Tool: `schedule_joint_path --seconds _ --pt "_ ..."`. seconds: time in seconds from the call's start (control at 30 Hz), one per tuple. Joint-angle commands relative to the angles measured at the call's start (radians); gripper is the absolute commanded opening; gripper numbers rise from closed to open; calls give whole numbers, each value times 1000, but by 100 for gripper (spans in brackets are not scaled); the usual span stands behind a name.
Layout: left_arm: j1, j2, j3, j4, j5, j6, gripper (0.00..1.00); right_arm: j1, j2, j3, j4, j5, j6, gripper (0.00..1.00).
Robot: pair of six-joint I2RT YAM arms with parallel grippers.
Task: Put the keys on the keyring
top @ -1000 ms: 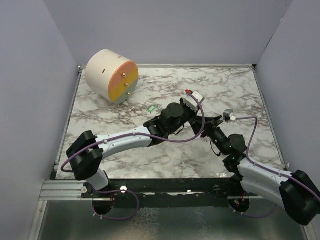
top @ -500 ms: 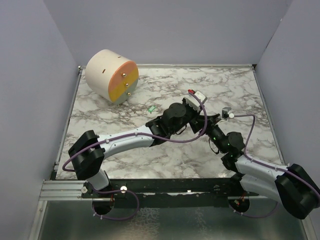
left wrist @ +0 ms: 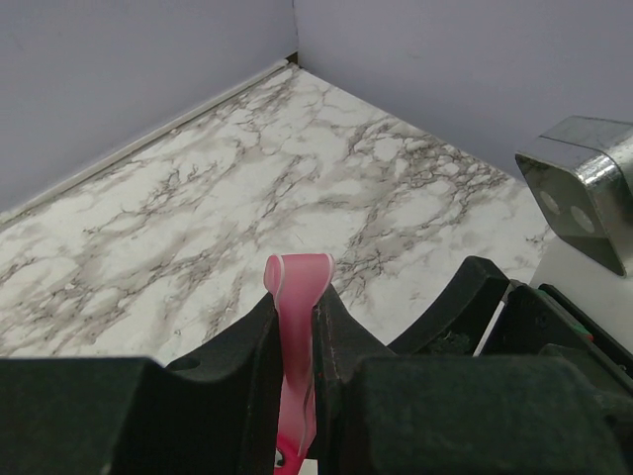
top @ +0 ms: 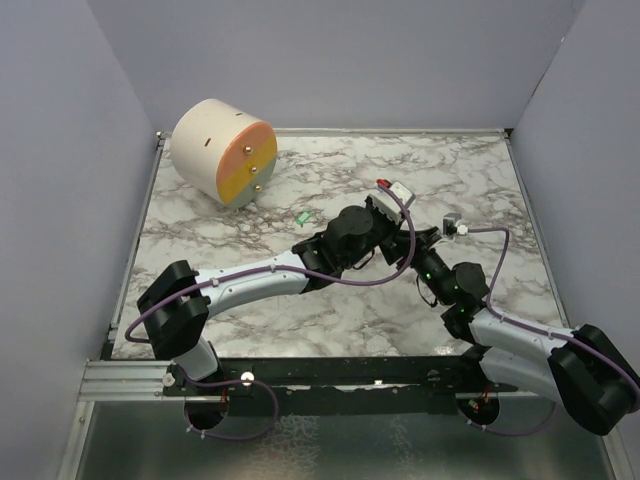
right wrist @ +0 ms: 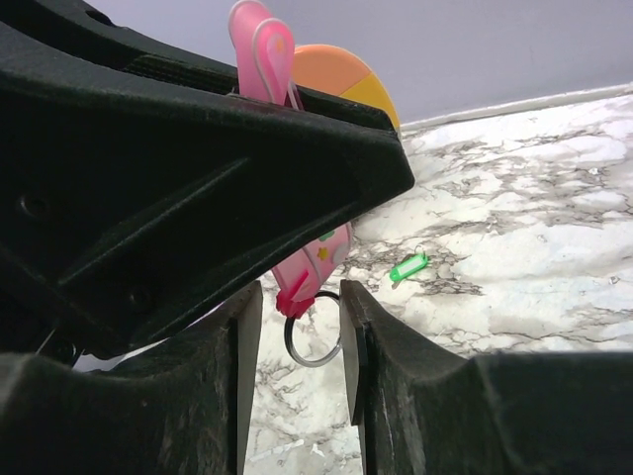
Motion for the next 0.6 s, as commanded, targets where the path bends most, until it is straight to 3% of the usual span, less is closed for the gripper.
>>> schedule_joint_path --seconds 0.0,0.57 --pt "-13 17 38 8 14 -10 12 5 12 40 40 6 -4 37" --pt "-20 11 24 8 12 -13 12 7 11 68 -9 40 -13 27"
